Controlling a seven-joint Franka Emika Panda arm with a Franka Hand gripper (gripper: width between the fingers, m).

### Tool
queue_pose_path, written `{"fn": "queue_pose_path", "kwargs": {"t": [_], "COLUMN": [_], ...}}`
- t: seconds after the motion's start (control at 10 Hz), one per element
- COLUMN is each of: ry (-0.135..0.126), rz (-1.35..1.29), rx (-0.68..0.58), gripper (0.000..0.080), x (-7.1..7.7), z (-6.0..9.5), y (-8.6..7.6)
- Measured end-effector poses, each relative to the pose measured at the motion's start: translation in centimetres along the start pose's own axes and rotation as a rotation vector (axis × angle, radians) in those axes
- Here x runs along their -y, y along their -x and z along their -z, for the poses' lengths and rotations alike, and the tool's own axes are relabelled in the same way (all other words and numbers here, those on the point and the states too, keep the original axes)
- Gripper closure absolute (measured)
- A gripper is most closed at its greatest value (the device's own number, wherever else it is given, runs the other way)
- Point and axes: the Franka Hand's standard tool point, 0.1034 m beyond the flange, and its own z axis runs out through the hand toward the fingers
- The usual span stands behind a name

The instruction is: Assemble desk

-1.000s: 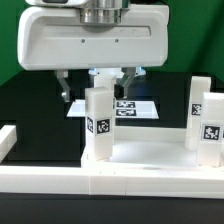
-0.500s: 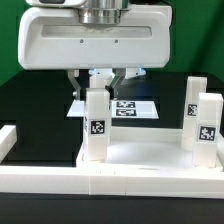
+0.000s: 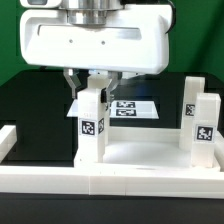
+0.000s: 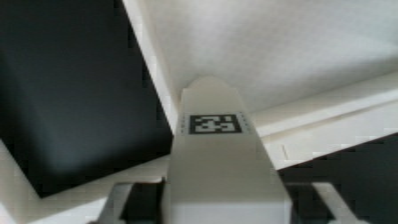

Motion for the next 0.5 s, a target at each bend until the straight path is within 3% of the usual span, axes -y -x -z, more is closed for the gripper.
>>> {"fn": "queue_pose_path", "kwargs": {"t": [0.3,0.5], "ry": [-0.035,-0.035], "rz": [-0.354,-0.537], "rx": [0.019,0.023], "gripper": [0.0509,0.0509], "x": [-0.28,-0.2], "z": [-0.06,-0.06], "y": [-0.03,-0.01]}}
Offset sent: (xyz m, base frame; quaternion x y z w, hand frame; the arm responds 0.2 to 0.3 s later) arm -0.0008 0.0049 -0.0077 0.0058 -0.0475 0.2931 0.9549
